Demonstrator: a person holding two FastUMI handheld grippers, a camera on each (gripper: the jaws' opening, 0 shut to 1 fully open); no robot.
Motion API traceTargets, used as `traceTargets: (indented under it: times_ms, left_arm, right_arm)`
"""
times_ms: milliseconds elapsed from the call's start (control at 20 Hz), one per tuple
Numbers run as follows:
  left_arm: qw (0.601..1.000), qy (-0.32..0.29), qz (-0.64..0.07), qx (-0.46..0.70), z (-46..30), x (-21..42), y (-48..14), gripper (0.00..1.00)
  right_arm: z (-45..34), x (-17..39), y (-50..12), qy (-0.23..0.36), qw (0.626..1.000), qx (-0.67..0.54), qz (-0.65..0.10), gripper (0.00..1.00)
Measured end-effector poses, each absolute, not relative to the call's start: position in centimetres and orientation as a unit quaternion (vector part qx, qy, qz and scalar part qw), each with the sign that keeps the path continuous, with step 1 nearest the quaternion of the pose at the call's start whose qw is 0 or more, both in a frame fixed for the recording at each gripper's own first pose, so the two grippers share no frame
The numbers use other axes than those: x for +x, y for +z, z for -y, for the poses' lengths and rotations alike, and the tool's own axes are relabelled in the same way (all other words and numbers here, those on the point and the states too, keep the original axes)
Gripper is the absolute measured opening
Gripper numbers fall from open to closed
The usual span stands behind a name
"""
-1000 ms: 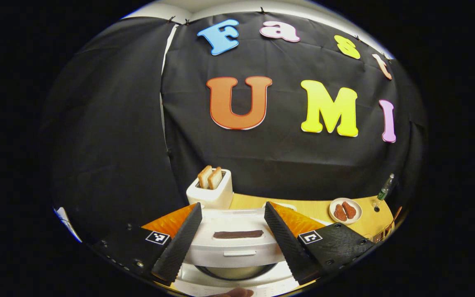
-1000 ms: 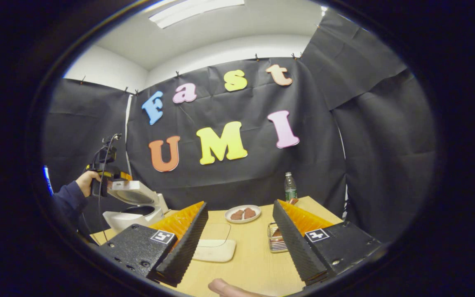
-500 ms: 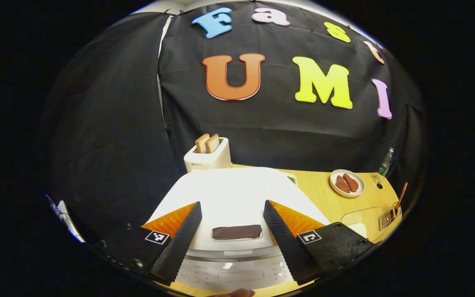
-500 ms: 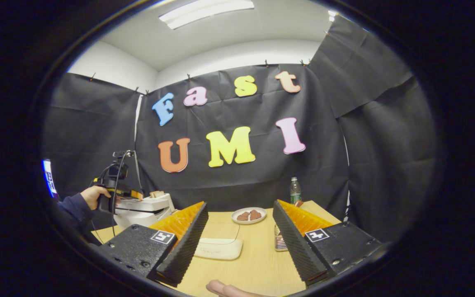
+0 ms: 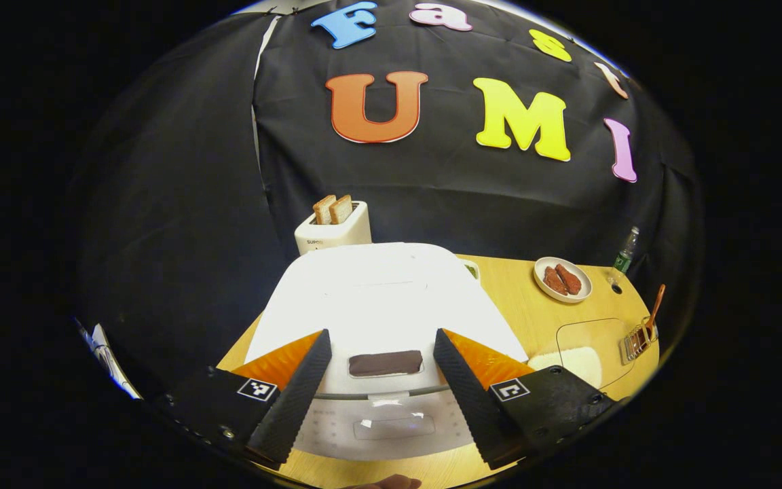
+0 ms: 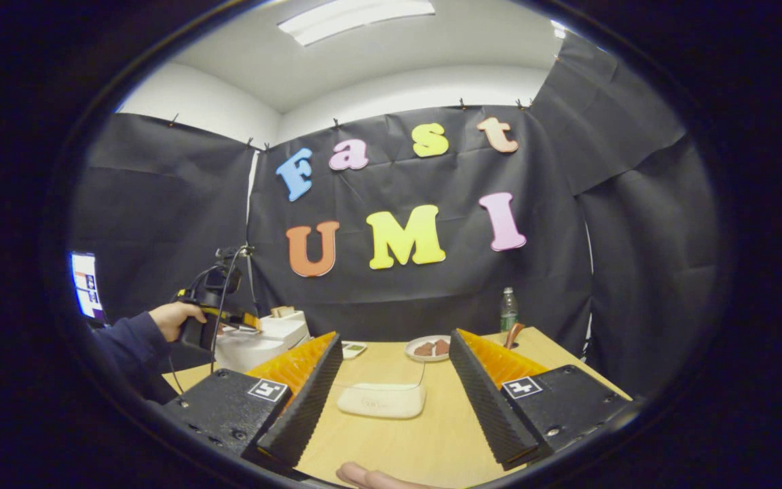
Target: Close the left gripper, press the button to open the rice cooker; take a wooden spoon from the chopstick holder with the right hand, scoop a spoonful of rice and pour it into the rice cooker, then put the wooden spoon back into the chopstick holder.
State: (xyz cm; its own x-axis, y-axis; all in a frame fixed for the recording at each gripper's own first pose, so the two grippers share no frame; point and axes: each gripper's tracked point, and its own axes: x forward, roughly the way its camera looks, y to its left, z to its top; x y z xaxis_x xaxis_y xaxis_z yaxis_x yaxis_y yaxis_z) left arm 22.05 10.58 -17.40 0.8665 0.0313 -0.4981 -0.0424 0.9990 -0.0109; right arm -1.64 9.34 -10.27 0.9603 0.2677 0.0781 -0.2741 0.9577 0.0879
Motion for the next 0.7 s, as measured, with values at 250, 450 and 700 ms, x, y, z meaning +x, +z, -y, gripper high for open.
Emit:
traceTargets:
  times_ms: [250,450,700]
  left_arm:
    - [0.971,0.022,-0.239,-0.011,-10.7,22.0,-18.8,0.99]
    - [0.972,0.036,-0.233,-0.011,-10.6,22.2,-19.1,0.99]
    - [0.98,0.036,-0.192,-0.041,-11.4,23.6,-18.3,1.0]
  right_arm:
    - [-9.9,-2.3,-10.7,0.141,0.988,0.051,0.027,0.99]
    - [-8.7,-2.3,-10.4,0.124,0.991,0.049,0.031,1.0]
    - [-7.6,-2.1,-10.4,0.107,0.993,0.046,0.034,0.99]
